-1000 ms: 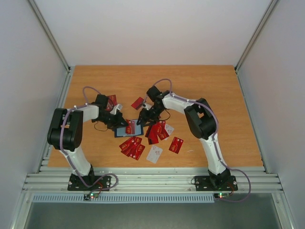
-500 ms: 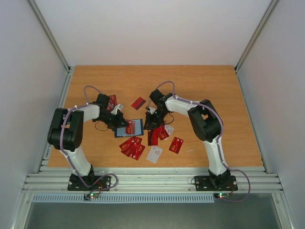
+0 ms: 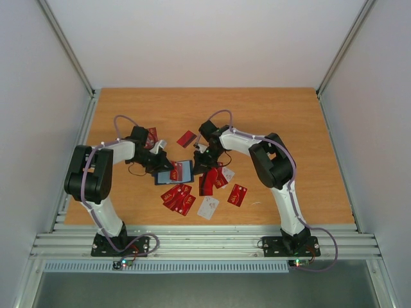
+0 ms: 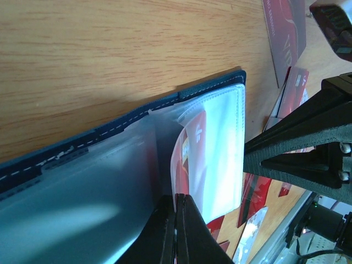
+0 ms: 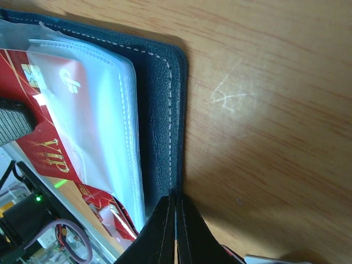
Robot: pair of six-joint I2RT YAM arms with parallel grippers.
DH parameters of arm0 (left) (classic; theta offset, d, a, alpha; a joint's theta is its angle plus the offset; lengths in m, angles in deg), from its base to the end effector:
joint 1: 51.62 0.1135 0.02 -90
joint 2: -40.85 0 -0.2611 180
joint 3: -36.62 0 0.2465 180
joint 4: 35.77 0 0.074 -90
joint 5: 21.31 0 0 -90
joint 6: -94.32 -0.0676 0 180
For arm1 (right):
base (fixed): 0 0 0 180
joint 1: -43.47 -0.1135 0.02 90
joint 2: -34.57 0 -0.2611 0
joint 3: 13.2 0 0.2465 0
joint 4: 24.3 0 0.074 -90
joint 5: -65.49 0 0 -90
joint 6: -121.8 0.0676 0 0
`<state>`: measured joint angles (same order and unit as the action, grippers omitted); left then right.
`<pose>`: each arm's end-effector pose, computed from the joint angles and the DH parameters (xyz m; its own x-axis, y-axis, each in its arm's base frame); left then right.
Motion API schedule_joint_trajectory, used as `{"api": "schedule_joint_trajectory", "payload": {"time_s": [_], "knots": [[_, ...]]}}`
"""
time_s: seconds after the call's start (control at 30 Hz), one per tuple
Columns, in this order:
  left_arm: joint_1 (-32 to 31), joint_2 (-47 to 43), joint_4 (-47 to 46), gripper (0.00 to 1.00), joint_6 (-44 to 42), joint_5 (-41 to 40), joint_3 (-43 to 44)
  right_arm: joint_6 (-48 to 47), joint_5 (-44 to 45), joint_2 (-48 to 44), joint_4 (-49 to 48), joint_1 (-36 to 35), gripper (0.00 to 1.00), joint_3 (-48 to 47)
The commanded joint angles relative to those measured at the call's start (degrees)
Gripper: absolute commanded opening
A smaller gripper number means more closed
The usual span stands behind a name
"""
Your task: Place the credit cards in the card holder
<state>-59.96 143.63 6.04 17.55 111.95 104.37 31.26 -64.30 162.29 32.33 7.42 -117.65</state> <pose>0.2977 -0.0905 0.1066 -0.9974 -0.0222 -0.0689 0.0326 0.7117 -0.7017 0.3208 0.2870 0.0987 -0.7908 -0.5846 -0.1813 -0.5504 0.5497 0.6284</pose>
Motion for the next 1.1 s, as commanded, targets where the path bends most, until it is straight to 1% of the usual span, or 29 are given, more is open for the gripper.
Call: {"api": "schedule_joint_trajectory", "payload": {"time_s": [0.0, 0.17, 0.3, 0.37, 0.5, 0.57, 0.6, 0.67, 0.8, 0.97, 1.07], "knots": [[-0.8, 1.6, -0.3, 0.0, 2.4, -2.1, -1.3, 0.1, 1.6, 3.4, -1.1, -1.0, 0.03, 0.3], [-1.5, 2.8, -1.2, 0.0, 4.0, -1.1, -1.3, 0.4, 1.3, 3.6, -1.7, -1.0, 0.02, 0.2], [-1.7, 2.9, -4.2, 0.0, 7.0, 0.9, -2.2, 0.4, 0.7, 4.2, -2.4, -1.0, 0.02, 0.0], [-1.7, 3.3, -5.1, 0.01, 8.2, 1.8, -2.3, 2.6, 0.3, 4.4, -2.8, -1.0, 0.02, -0.2], [-1.8, 4.6, -5.4, 0.03, 9.0, 3.1, -2.1, 2.9, 0.0, 4.3, -3.2, -1.0, 0.02, -0.3], [-1.9, 4.4, -4.7, 0.06, 9.3, 2.8, -1.9, 2.9, 0.0, 4.3, -3.3, -1.0, 0.01, -0.4], [-1.9, 4.0, -3.7, 0.11, 9.3, 2.2, -1.6, 2.8, 0.0, 4.3, -3.2, -1.0, 0.01, -0.4], [-1.9, 2.3, -0.9, 0.19, 8.9, -0.3, -1.0, 2.7, 0.1, 4.2, -3.0, -1.0, 0.01, -0.5], [-1.9, -0.1, 5.9, 0.29, 6.4, -5.2, 1.2, 2.5, 0.2, 4.3, -2.5, -1.0, 0.01, -0.8], [-2.1, -1.8, 10.5, 0.34, 5.8, -9.2, 3.0, 2.5, 0.0, 4.0, -2.4, -1.0, 0.01, -1.2], [-3.1, -1.9, 14.8, 0.38, 5.9, -13.0, 5.3, 2.8, -0.2, 4.1, -2.5, -1.0, 0.01, -1.4]]}}
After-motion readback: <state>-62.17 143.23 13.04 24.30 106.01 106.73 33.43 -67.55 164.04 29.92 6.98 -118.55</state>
